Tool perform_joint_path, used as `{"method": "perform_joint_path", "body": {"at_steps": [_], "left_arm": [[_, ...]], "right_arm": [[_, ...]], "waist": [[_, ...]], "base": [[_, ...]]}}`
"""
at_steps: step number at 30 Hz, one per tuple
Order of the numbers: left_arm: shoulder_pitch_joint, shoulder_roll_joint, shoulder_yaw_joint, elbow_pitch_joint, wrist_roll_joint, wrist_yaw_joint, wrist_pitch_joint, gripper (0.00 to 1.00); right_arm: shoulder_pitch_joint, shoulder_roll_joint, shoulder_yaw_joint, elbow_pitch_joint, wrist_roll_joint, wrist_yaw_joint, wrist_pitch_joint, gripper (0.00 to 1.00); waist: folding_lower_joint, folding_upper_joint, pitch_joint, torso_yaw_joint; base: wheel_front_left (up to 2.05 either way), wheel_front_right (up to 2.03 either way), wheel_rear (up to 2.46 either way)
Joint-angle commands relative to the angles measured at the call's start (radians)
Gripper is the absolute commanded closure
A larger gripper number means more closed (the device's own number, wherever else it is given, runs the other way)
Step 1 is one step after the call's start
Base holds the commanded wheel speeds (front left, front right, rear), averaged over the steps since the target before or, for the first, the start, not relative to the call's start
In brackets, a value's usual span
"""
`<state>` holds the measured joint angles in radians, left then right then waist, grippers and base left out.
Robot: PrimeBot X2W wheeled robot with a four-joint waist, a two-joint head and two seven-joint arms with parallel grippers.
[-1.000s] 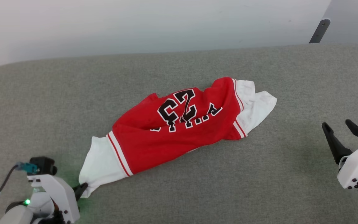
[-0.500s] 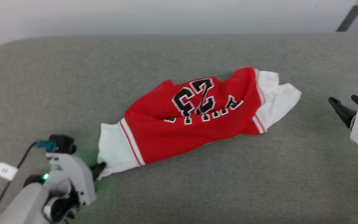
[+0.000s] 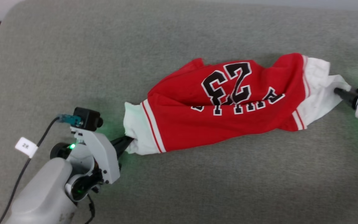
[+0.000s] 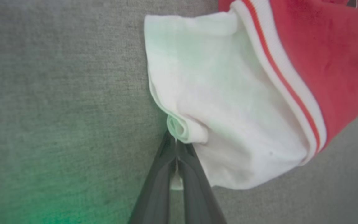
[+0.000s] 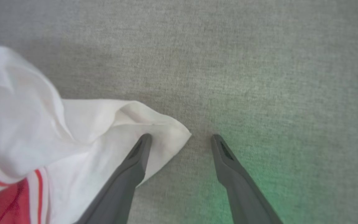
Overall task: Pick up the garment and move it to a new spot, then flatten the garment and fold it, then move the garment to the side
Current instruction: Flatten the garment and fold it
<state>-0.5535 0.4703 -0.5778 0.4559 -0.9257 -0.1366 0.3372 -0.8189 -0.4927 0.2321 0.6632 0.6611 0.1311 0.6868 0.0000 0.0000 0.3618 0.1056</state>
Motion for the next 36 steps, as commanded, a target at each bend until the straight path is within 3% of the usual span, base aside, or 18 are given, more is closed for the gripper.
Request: {"method": "perform_joint_path", "body": {"at_steps": [1, 5, 6, 7, 13, 19, 29, 36], "left_arm": [[0.017, -0.039, -0.043, 0.037, -0.001, 0.013, 0.013, 1.00], [0.002, -0.036, -0.075, 0.050, -0.021, 0.013, -0.001, 1.00], [-0.001, -0.035, -0.083, 0.053, -0.027, 0.014, -0.004, 1.00], [-0.005, -0.035, -0.091, 0.057, -0.033, 0.015, -0.006, 1.00], [-0.027, -0.004, -0.132, 0.081, -0.074, 0.016, -0.001, 1.00], [-0.088, 0.048, -0.140, 0.087, -0.129, 0.016, 0.051, 1.00], [-0.334, 0.143, -0.126, 0.015, -0.128, 0.008, 0.170, 1.00], [-0.536, 0.152, -0.128, 0.036, -0.081, 0.008, 0.203, 1.00]], "right_arm": [[-0.015, 0.009, 0.006, 0.028, 0.008, -0.001, 0.010, 0.00], [-0.029, 0.049, 0.033, 0.116, 0.016, 0.000, 0.046, 0.00], [-0.027, 0.058, 0.050, 0.131, 0.018, 0.002, 0.061, 0.62], [-0.029, 0.061, 0.067, 0.141, 0.017, 0.003, 0.075, 1.00], [-0.028, 0.057, 0.098, 0.186, 0.052, 0.002, 0.086, 1.00], [-0.056, 0.037, 0.112, 0.156, 0.099, 0.002, 0.055, 1.00], [-0.132, -0.021, 0.186, 0.012, 0.162, 0.001, 0.007, 1.00], [-0.207, -0.051, 0.227, -0.049, 0.173, 0.001, -0.052, 1.00]], "waist": [[0.0000, 0.0000, 0.046, 0.044], [0.0000, 0.0000, 0.059, 0.059], [0.0000, 0.0000, 0.060, 0.061], [0.0000, 0.0000, 0.060, 0.062], [0.0000, 0.0000, 0.030, 0.057], [0.0000, 0.0000, -0.039, 0.032], [0.0000, 0.0000, -0.199, -0.006], [0.0000, 0.0000, -0.294, -0.033]], "base": [[0.00, 0.00, 0.00], [0.00, 0.00, 0.00], [0.00, 0.00, 0.00], [0.00, 0.00, 0.00], [0.00, 0.00, 0.00], [0.00, 0.00, 0.00], [0.00, 0.00, 0.00], [0.00, 0.00, 0.00]]}}
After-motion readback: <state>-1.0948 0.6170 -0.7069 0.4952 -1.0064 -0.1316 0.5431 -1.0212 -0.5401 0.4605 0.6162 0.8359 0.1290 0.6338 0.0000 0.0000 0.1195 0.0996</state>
